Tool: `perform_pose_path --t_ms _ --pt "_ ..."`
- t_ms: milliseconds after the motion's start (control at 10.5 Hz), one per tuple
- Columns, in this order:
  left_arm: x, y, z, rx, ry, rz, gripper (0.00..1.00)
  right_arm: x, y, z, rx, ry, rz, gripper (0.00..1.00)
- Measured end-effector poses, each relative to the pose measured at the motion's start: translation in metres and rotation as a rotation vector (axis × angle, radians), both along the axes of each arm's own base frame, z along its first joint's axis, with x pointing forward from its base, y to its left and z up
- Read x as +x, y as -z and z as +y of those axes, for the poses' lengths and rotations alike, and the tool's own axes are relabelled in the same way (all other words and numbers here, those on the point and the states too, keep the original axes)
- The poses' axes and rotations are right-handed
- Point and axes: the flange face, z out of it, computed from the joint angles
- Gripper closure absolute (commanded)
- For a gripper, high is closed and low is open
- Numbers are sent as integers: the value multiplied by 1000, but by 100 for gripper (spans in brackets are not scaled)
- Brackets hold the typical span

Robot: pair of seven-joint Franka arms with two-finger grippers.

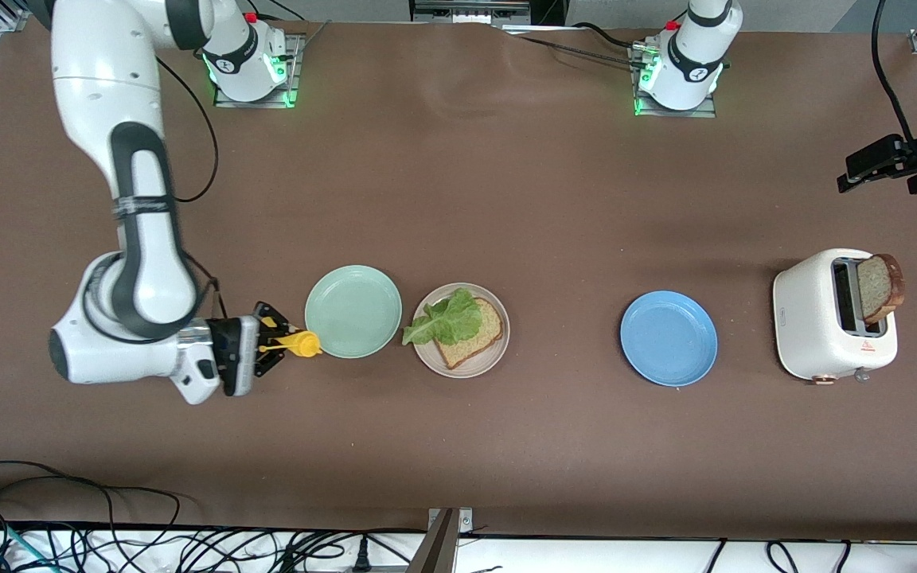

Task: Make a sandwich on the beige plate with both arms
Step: 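Lift the mustard bottle and carry it over the beige plate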

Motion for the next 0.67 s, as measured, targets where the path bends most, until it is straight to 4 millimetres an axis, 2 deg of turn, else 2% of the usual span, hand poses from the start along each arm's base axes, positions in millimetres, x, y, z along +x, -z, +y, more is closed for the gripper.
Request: perform_pose_path --t_ms 286,477,668 --pt "0 0 0 0 0 0 0 -16 -5 71 -285 -13 -29 100" --pt "0 0 2 0 -4 0 0 -32 -17 124 -460 -19 -73 100" --pt "0 0 7 0 -13 0 0 -52 -24 168 -612 -61 -145 100"
